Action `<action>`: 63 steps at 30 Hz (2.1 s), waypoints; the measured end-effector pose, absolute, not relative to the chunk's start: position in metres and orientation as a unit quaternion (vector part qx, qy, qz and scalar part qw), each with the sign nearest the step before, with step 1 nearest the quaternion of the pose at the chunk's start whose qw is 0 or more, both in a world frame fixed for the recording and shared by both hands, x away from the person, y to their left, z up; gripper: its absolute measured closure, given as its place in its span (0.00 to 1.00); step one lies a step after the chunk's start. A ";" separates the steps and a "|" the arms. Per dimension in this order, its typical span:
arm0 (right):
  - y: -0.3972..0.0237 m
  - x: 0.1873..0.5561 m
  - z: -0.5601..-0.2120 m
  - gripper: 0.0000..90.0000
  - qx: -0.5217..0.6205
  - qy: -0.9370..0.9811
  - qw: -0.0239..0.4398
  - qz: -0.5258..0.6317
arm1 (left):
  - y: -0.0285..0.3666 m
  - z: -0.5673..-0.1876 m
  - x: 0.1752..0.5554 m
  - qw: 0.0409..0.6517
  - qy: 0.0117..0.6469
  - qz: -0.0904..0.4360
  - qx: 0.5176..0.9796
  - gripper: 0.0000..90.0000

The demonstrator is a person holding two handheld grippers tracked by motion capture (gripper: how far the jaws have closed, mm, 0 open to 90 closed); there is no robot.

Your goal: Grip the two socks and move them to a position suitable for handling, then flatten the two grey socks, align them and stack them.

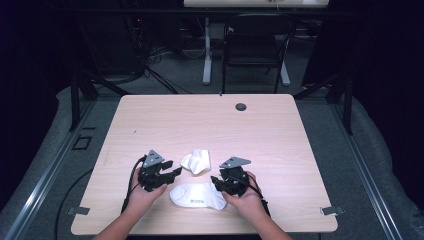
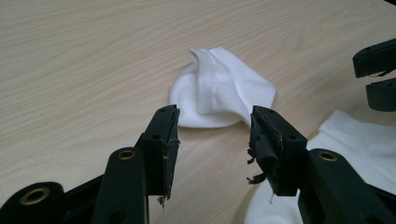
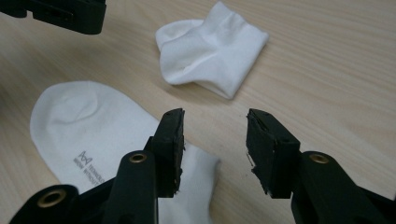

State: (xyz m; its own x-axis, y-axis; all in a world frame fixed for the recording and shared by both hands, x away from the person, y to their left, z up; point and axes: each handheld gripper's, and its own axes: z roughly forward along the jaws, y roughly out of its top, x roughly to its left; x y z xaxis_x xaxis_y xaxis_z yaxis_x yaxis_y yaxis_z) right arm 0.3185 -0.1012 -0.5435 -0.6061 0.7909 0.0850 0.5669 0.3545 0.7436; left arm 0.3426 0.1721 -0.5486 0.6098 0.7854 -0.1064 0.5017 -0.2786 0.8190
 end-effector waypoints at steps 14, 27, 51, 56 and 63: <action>-0.069 0.346 -0.533 0.71 0.402 0.813 0.177 0.381 | 0.177 -0.555 0.365 0.435 0.436 0.174 0.769 0.59; -0.033 0.362 -0.542 0.75 0.398 0.823 0.157 0.374 | 0.180 -0.559 0.364 0.426 0.438 0.170 0.773 0.61; -0.008 0.369 -0.562 0.95 0.407 0.836 0.172 0.325 | 0.185 -0.561 0.363 0.425 0.443 0.166 0.772 0.60; -0.011 0.369 -0.558 0.97 0.413 0.829 0.161 0.340 | 0.182 -0.562 0.363 0.423 0.442 0.167 0.773 0.60; -0.020 0.366 -0.545 0.97 0.423 0.811 0.158 0.371 | 0.169 -0.566 0.363 0.412 0.430 0.167 0.786 0.60</action>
State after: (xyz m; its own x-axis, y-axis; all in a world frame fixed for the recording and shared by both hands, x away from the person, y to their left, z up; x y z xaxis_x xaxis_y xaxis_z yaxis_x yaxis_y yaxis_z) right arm 0.3656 -0.0202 -0.5455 -0.5925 0.8035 0.0584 0.5696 0.3666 0.7357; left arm 0.3627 0.1687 -0.5659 0.5745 0.8134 -0.0913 0.5379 -0.2910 0.7912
